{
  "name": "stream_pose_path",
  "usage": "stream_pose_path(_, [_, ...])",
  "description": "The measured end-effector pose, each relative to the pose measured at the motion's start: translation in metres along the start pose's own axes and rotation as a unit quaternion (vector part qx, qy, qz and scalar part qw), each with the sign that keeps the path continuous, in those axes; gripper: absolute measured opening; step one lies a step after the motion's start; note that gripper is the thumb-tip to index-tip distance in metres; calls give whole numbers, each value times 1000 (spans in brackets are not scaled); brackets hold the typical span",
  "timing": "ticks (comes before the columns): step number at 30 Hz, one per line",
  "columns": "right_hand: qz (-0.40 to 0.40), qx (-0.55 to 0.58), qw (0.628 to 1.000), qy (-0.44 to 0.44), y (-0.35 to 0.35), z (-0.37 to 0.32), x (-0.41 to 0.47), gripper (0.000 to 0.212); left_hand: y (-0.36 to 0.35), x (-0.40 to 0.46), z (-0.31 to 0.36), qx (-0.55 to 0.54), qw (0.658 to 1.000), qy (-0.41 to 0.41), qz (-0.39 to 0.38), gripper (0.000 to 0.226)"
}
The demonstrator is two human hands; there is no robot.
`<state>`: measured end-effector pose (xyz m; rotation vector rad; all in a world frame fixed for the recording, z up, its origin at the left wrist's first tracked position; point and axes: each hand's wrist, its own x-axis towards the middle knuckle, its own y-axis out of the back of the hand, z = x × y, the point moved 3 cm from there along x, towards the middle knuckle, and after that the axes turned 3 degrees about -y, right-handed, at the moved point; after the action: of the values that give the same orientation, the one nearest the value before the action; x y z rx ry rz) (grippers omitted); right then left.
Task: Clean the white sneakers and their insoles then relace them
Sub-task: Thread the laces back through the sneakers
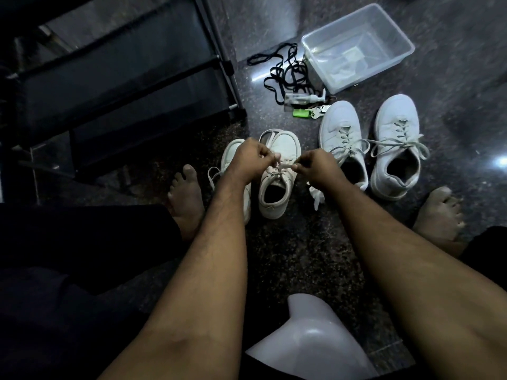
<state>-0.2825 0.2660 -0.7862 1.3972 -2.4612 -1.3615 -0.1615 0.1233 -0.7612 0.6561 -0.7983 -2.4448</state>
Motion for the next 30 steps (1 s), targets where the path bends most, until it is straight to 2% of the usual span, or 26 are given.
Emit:
stream_pose_path(4, [117,-233,965,-25,11,10,-6,28,0,-1,-2,-33,998,39,37,38])
stream_pose_path(6, [145,-256,953,-68,16,9,-14,34,-8,-4,-4,-87,992,76,44,38])
stream_pose_path(8, [131,-193,963,-136,19,15,-17,33,-17,-9,-8,-157,979,109,68,37])
stream_pose_path(9, [121,-120,971,-168,20,19,-17,30,-20,-11,-11,-194,969,123,87,36])
stream_pose_path(11, [117,116,964,-209,20,25,-17,22,-22,-16,-14,-252,950,141,121,32])
stream_pose_path(12, [114,253,934,-225,19,24,-17,21,-22,-19,-14,-276,941,150,129,28])
stream_pose_path(14, [102,492,836,-218,19,20,-14,18,-23,-24,-13,-319,925,159,132,24])
stream_pose_path(15, [94,578,785,-204,21,16,-10,17,-23,-25,-11,-334,919,160,134,25])
stream_pose_path(18, [101,732,646,-191,35,9,1,17,-27,-28,-10,-350,912,160,144,28])
stream_pose_path(19, [115,756,615,-193,40,9,4,17,-27,-28,-11,-355,909,162,147,29])
stream_pose_path(20, [130,763,604,-191,44,10,6,16,-28,-28,-11,-359,907,163,150,31])
stream_pose_path(21, [150,749,616,-193,48,12,6,15,-29,-28,-11,-359,906,162,155,32])
stream_pose_path(22, [170,717,646,-198,51,14,7,14,-29,-28,-12,-355,907,160,161,32])
stream_pose_path(25, [197,559,775,-217,50,16,3,22,-29,-27,-16,-335,912,140,190,37])
stream_pose_path(28, [155,429,871,-182,41,10,-2,21,-28,-25,-19,-293,928,133,187,31])
stream_pose_path(30, [99,361,921,-106,34,1,-6,23,-29,-21,-20,-273,937,133,171,36])
